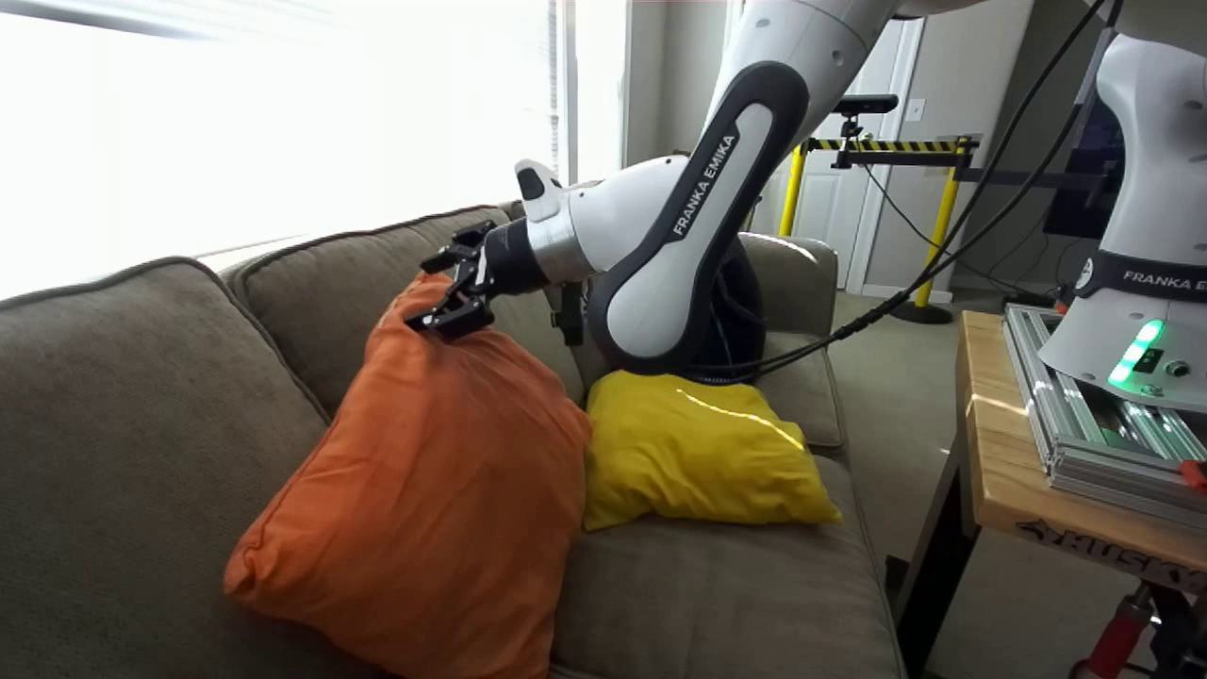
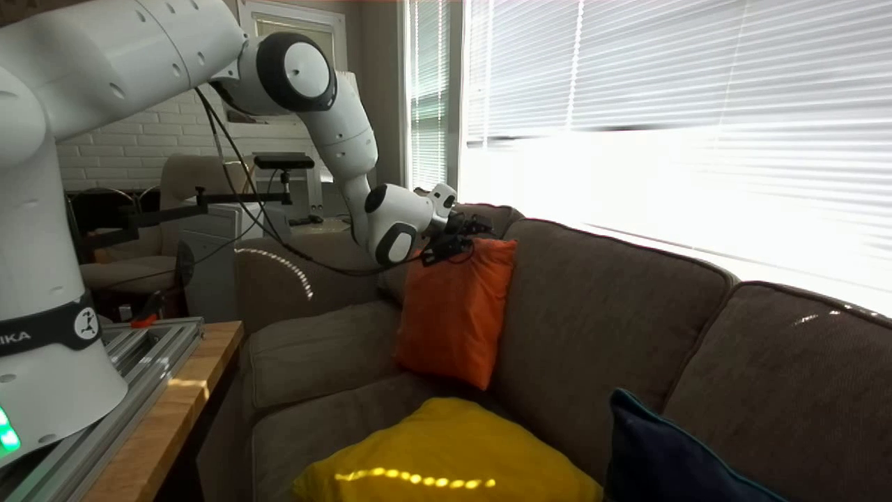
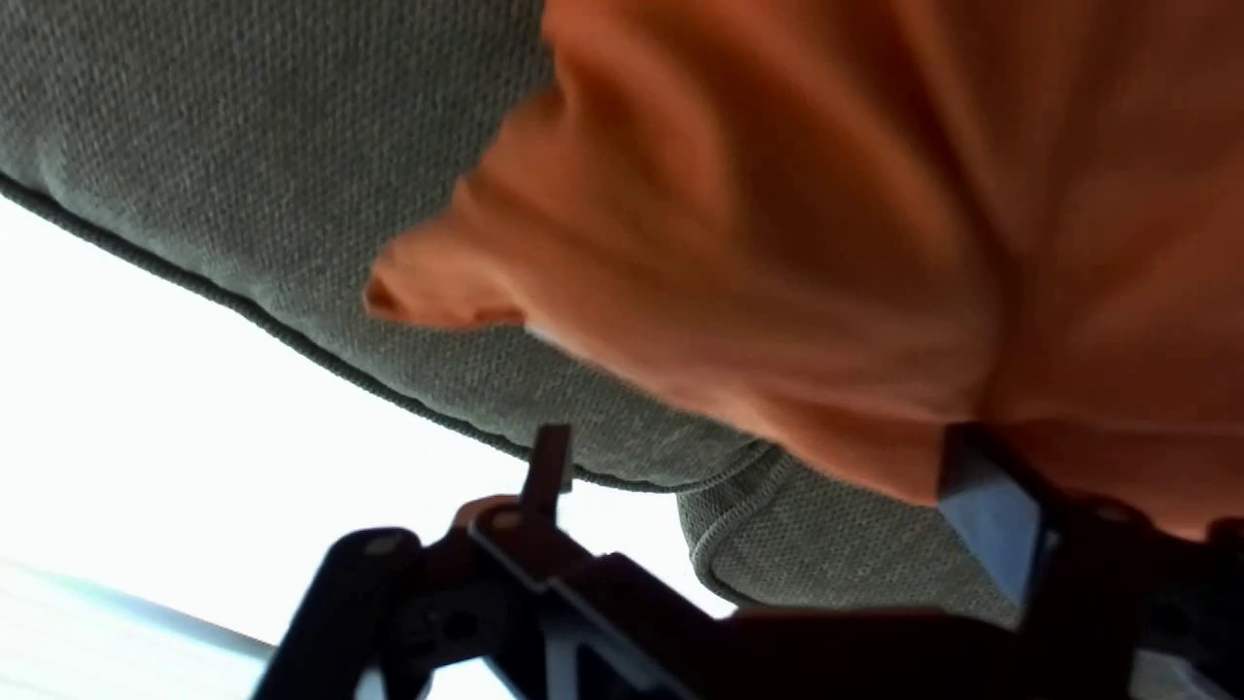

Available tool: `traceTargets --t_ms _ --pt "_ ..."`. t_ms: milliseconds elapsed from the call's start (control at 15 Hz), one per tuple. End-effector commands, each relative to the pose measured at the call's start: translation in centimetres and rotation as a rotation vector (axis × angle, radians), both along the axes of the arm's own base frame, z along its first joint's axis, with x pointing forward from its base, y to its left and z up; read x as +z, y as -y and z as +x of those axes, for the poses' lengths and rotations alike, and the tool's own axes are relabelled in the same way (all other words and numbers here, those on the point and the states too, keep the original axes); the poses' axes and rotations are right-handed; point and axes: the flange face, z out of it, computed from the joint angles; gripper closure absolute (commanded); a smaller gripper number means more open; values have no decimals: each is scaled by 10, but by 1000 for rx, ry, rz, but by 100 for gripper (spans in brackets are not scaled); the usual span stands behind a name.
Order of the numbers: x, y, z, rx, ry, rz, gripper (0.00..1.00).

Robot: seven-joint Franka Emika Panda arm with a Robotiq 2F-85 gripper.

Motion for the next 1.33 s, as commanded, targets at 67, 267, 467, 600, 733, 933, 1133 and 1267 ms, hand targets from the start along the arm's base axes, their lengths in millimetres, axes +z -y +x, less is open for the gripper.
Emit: traceTargets --t_ms 67,267,467,600,733,933,1133,1267 --pt "30 -1 0 60 -47 -59 0" --pt "42 -10 1 166 -105 -123 0" --pt "58 -21 4 302 -148 -230 0" --pt "83 -30 2 416 -131 -281 0" --pt "111 -33 -3 501 -116 -308 0" --pt "149 -25 -10 574 -159 -351 0" --pt "172 0 -6 552 -239 -377 0" --pt "184 19 -7 544 -285 -438 0"
